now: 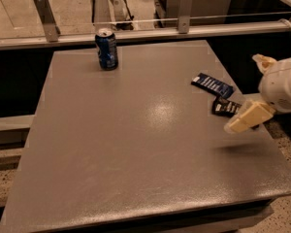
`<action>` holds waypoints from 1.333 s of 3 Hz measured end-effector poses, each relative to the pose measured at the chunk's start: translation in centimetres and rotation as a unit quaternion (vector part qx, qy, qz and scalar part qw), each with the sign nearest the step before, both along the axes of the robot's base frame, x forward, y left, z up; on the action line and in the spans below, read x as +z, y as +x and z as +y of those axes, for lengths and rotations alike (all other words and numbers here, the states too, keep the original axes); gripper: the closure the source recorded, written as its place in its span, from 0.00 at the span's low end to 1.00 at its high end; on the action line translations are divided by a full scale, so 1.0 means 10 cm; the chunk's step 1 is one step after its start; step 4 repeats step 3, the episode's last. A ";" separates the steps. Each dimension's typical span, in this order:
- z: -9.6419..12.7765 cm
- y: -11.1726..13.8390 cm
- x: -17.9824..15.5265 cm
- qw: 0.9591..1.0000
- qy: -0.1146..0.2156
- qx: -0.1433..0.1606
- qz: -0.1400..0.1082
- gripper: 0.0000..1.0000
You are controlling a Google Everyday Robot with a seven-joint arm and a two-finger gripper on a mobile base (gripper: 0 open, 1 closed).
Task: Move rxbar chocolate near rxbar blueberry
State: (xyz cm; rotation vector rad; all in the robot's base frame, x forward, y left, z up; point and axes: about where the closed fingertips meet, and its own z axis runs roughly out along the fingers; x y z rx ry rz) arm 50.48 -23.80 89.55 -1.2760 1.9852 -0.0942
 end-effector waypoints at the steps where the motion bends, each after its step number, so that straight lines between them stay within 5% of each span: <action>1: -0.34 -0.18 0.27 0.997 0.066 0.018 -0.031 0.00; 2: -0.53 -0.34 0.74 0.988 0.110 0.065 -0.085 0.00; 4: -0.50 -0.36 0.93 0.985 0.110 0.081 -0.106 0.00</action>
Offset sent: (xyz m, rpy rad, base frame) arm -0.0596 -0.0803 0.1408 0.3275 -0.3373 0.2768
